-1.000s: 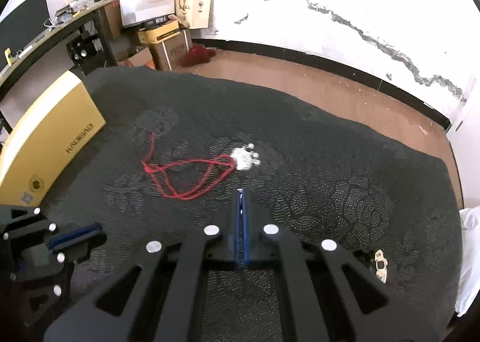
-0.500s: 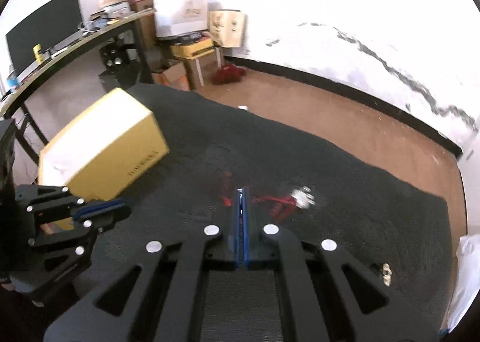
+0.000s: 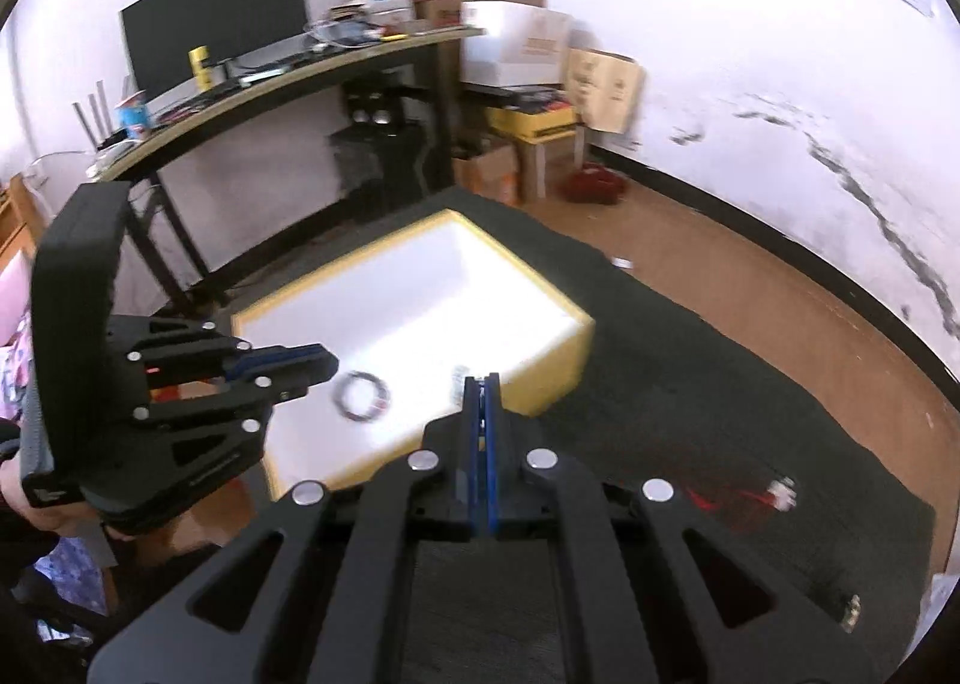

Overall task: Organize jewelry
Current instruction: 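Carry the earring and ring in both tools over the white box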

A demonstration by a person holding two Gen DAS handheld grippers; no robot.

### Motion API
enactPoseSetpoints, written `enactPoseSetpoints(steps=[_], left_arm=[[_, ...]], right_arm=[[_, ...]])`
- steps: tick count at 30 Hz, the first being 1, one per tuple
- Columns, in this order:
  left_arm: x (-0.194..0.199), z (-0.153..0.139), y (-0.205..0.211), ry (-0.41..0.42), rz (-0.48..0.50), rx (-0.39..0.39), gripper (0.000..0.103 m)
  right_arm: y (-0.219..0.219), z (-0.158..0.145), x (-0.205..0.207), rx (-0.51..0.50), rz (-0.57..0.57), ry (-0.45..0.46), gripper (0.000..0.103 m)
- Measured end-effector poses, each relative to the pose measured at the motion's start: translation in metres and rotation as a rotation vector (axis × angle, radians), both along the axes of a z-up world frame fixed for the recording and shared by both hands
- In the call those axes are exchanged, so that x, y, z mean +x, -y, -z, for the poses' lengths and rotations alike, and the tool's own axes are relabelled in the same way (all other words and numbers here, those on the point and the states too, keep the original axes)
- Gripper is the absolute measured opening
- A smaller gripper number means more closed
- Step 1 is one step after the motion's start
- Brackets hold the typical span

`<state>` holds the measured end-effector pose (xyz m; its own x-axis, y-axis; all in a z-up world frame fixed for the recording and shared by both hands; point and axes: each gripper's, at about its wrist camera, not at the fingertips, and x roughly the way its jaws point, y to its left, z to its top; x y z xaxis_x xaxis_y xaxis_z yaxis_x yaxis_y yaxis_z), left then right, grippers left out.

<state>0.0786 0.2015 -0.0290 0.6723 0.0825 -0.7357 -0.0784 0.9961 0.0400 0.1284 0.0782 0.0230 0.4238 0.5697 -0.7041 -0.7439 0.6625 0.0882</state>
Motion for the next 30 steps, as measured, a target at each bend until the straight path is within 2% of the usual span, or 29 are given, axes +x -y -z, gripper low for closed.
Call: enactPoseSetpoints(steps=[6, 10, 13, 20, 30], left_arm=[[-0.022, -0.013, -0.056, 0.004, -0.072, 0.013, 0.005], [-0.026, -0.011, -0.079, -0.002, -0.096, 0.024, 0.005], [-0.024, -0.004, -0.087, -0.013, -0.102, 0.029, 0.005], [-0.015, 0.020, -0.107, -0.045, -0.123, -0.013, 0.005], [0.001, 0.049, -0.116, -0.082, -0.125, -0.016, 0.005]], right_arm=[[-0.063, -0.006, -0.008, -0.021, -0.041, -0.009, 0.002], [-0.092, -0.001, -0.003, -0.051, -0.046, -0.018, 0.002], [-0.104, 0.006, 0.001, -0.074, -0.039, -0.017, 0.002], [-0.123, 0.029, 0.012, -0.127, -0.022, -0.027, 0.002], [-0.133, 0.063, 0.032, -0.170, 0.005, -0.059, 0.002]])
